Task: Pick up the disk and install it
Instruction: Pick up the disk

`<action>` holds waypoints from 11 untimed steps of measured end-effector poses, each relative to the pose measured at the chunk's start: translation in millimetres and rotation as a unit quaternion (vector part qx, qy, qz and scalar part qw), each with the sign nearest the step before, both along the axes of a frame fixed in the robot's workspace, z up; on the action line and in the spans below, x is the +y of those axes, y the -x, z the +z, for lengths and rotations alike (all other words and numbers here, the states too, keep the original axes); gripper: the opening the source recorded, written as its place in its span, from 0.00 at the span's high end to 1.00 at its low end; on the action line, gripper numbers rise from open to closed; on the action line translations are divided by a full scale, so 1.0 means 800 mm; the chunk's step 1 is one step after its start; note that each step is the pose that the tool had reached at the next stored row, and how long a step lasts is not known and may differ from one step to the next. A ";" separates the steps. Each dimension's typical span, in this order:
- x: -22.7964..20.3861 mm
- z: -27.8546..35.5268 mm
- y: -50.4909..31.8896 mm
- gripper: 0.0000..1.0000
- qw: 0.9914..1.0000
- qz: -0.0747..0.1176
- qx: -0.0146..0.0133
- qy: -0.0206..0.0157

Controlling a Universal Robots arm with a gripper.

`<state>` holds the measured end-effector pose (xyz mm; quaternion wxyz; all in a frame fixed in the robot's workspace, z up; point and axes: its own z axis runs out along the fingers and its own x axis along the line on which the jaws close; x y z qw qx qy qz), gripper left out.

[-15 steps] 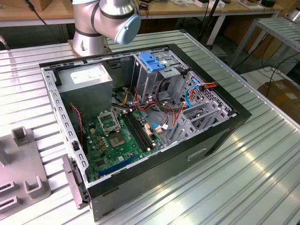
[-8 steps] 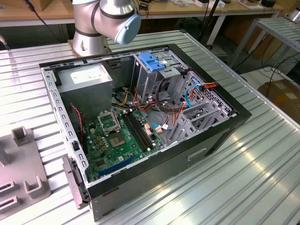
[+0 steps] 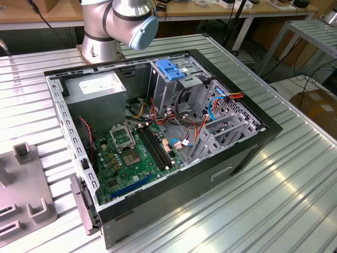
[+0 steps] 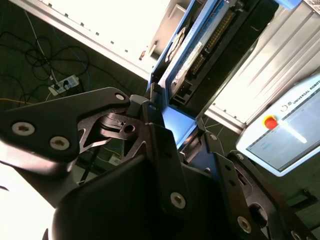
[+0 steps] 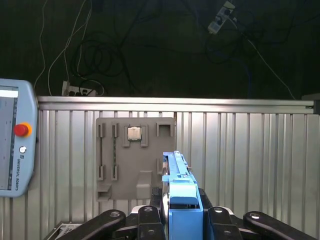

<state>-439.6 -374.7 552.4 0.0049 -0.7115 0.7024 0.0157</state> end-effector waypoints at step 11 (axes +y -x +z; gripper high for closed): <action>0.0000 0.0000 -0.016 0.63 1.000 0.000 0.000 0.000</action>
